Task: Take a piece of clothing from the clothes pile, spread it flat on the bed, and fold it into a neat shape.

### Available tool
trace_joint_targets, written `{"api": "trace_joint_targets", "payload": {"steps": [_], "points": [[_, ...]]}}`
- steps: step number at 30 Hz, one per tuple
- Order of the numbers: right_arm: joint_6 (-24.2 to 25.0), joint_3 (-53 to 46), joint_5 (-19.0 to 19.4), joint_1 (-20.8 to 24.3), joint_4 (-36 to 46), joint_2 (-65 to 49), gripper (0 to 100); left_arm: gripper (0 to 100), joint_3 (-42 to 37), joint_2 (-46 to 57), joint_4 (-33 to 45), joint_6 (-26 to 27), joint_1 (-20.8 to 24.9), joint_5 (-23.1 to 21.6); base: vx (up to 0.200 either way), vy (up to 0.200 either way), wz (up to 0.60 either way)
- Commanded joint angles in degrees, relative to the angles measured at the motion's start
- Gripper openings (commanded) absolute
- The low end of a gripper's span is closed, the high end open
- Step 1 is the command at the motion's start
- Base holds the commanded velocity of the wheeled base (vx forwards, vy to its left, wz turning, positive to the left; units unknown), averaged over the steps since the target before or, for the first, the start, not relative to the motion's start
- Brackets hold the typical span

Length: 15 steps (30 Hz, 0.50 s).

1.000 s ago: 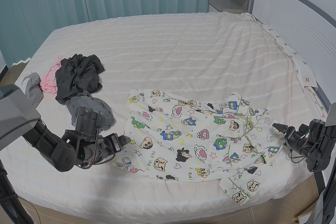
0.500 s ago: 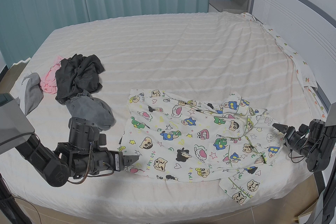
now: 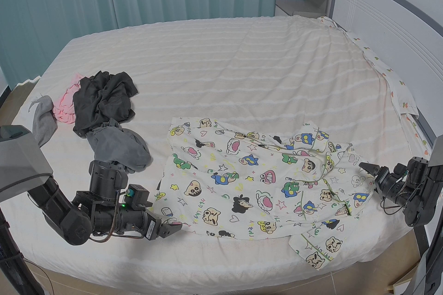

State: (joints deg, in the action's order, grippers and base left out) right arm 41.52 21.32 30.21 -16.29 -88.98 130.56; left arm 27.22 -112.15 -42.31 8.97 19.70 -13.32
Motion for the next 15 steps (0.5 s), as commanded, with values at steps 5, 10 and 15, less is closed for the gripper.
{"api": "trace_joint_targets", "payload": {"steps": [5, 10, 15], "points": [[-0.1, -0.1, 0.0, 0.1, -0.8, 0.0, 100, 100, 0.3, -4.6, -2.7, 1.1, -1.6, -0.1, 0.000, 0.000, 0.00], [-0.1, -0.1, 0.0, 0.1, -0.8, 0.0, 100, 100, -0.3, -7.6, -9.2, 1.0, -1.4, -1.6, 0.000, 0.000, 0.00], [-0.3, -0.1, 0.0, 0.1, -0.8, 0.1, 100, 100, -0.7, -9.5, -10.8, 1.0, -1.2, -1.8, 0.000, 0.000, 0.00]]}}
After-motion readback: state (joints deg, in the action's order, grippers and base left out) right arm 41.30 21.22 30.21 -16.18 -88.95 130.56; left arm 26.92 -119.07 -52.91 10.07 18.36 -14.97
